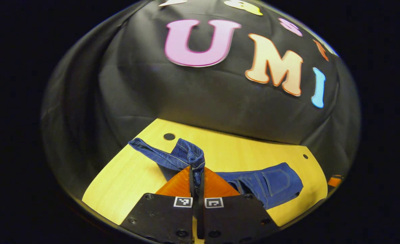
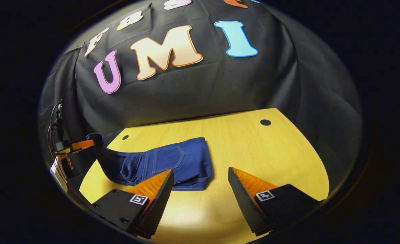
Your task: Grasp the waist and the cuffs of the jeans and fold them to make the two legs overlap; first hold the waist and fold one-third of the jeans toward the cuffs, then hold the cuffs and fold the remaining one-third in the same direction to finish folding.
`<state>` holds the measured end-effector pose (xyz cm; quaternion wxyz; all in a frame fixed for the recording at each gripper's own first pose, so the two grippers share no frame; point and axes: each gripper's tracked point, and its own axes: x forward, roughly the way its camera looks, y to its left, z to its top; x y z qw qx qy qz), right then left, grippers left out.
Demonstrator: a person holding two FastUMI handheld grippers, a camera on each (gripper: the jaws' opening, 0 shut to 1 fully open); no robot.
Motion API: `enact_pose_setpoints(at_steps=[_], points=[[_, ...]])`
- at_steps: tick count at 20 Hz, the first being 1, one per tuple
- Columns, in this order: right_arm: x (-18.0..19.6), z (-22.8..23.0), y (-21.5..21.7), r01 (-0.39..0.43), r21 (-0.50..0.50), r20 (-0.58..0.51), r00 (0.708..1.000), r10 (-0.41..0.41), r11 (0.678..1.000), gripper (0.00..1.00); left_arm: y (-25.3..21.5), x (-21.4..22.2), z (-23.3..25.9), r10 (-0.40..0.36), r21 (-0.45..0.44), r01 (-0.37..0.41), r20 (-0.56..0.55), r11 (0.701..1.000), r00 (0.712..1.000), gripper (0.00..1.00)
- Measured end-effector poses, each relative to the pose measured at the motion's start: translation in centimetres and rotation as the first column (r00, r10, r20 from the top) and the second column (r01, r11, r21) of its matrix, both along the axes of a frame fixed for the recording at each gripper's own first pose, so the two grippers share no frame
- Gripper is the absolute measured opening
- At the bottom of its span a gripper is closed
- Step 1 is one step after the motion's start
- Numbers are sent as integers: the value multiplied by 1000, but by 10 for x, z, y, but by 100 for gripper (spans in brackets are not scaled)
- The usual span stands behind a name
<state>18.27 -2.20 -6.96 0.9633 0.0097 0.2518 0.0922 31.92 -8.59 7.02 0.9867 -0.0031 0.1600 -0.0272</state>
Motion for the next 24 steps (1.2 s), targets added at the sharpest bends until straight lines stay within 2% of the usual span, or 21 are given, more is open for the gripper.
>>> enact_pose_setpoints(at_steps=[4,8,12,15,19,24], points=[[11,4,-29,9,10,11,1000,-9,1000,99,-60,21,6,-47,19,47,27,999,999,0],[13,3,-42,8,14,5,1000,-8,1000,99,-126,31,10,-131,16,131,32,991,991,0],[18,1,-41,-9,32,5,1000,9,999,99,-199,45,25,-228,11,228,35,974,973,0],[20,-2,-42,-16,33,6,1000,16,999,99,-255,46,28,-300,41,298,40,954,953,0],[19,-8,-50,-8,32,-5,1000,9,999,99,-300,27,-21,-369,137,372,-48,918,928,0],[20,-14,-67,19,24,-20,1000,-18,1000,99,-317,-18,-114,-403,254,447,-211,857,891,0]])
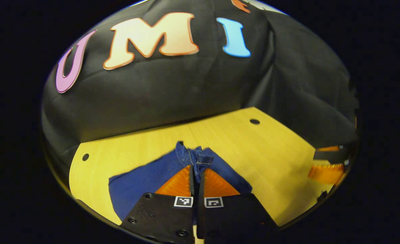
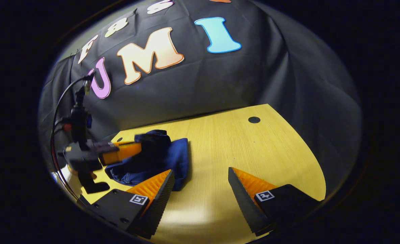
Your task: Grasp the waist and the cuffs of the jeans and fold them to make the two legs overlap; first hold the waist and fold one-third of the jeans toward the cuffs, then hold the cuffs and fold the remaining one-third in the same direction to finish folding.
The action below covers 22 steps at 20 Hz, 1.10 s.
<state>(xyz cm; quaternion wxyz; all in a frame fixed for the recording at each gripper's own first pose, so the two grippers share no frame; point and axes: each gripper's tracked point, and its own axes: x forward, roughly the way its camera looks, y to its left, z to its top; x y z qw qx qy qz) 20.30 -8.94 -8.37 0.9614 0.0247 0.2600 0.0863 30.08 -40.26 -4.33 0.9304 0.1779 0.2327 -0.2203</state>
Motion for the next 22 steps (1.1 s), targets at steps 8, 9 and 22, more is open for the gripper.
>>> enact_pose_setpoints(at_steps=[8,9,22], points=[[2,-5,-3,-4,-11,0,1000,4,1000,99,13,-27,-83,-19,200,15,17,980,1000,5],[1,-6,-3,-7,-10,0,1000,7,1000,99,12,-28,-88,-27,199,24,17,980,999,11],[-38,30,72,29,15,103,994,-30,999,99,94,-101,50,30,-182,-10,104,983,994,85]])
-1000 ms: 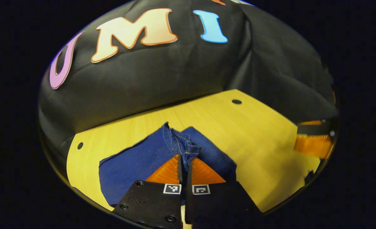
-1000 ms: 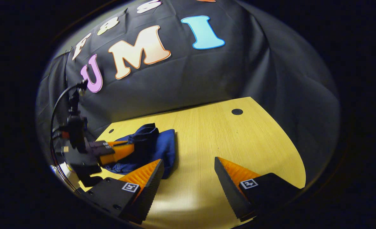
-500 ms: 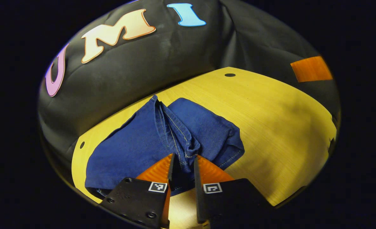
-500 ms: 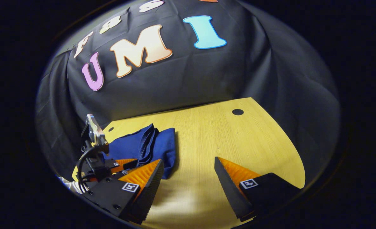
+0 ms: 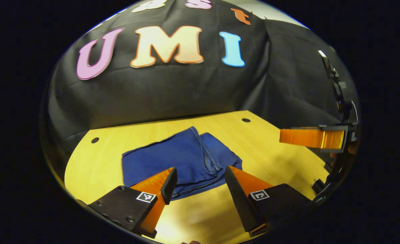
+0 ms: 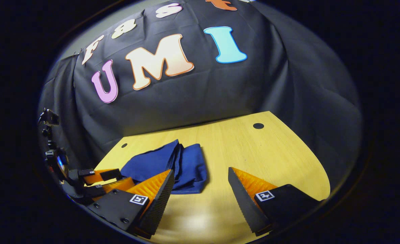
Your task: Grasp the waist and the cuffs of the jeans and fold them to make the two legs overlap; first hold the waist and fold one-third of the jeans toward the cuffs, then hold the cuffs and fold the remaining one-third in the same direction to finish folding.
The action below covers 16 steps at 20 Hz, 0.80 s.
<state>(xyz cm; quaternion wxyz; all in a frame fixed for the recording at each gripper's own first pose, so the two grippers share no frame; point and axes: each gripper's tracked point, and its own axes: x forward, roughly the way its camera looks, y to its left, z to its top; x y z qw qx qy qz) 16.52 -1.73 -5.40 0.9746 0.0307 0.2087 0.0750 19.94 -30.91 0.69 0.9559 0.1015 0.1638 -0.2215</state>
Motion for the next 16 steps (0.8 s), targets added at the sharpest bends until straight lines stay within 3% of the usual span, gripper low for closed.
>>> enact_pose_setpoints(at_steps=[3,4,6,10,12,13,16], points=[[-18,11,34,-2,11,44,999,1,1000,99,52,-4,25,22,30,-23,53,999,998,85],[-24,13,43,-1,5,52,999,1,1000,94,67,-4,28,32,35,-35,62,999,998,84],[-35,17,60,-7,-4,71,997,7,1000,99,92,-2,31,74,19,-75,52,997,996,82],[-53,19,86,-16,-30,96,995,19,999,99,119,-3,39,108,-64,-105,40,992,993,82],[-60,18,96,-18,-26,100,995,20,999,94,129,-1,42,110,-59,-108,49,992,993,82],[-61,19,99,-17,-24,102,995,19,1000,99,133,-1,44,109,-56,-106,57,993,992,82],[-65,21,104,-11,-19,104,994,13,1000,99,137,-4,44,102,-68,-98,51,993,993,85]])
